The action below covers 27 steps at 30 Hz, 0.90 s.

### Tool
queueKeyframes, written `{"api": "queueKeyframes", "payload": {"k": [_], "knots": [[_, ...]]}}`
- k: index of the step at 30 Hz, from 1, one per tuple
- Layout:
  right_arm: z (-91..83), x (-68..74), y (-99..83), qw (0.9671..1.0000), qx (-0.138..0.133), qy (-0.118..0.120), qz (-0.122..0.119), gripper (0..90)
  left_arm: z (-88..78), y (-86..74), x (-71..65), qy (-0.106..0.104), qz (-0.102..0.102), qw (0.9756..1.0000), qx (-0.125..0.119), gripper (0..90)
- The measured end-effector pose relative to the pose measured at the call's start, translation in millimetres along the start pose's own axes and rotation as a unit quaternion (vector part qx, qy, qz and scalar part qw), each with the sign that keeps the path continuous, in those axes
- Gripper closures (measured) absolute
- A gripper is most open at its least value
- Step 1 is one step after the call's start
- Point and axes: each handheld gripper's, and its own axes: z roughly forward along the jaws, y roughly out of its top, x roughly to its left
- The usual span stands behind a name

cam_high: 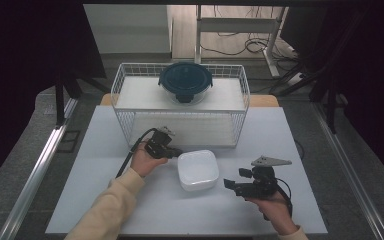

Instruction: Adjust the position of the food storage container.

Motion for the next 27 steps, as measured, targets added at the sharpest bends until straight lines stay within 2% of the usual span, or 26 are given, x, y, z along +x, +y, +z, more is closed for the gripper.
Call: {"api": "queueKeyframes", "payload": {"k": [6,14,20,22,27], "knots": [[-2.0,-0.7,0.9,1.0000,-0.003,-0.001,0.001,21.1,2.4,-7.1,-22.4,-0.013,0.006,0.9996,0.024,90.0],[-4.7,-2.5,1.9,0.9999,-0.008,-0.004,0.005,21.1,4.5,-13.2,-37.2,-0.036,0.009,0.9990,0.027,90.0],[-5.3,-4.9,1.8,0.9999,-0.009,-0.006,0.007,21.1,8.1,-13.9,-51.9,-0.040,0.032,0.9980,0.038,90.0],[-5.9,-5.2,2.0,0.9999,-0.011,-0.007,0.008,21.1,9.6,-14.4,-53.9,-0.037,0.034,0.9980,0.039,90.0],[-7.0,-6.6,2.2,0.9998,-0.014,-0.001,0.016,21.3,8.4,-16.1,-52.3,-0.039,0.023,0.9985,0.031,90.0]]}}
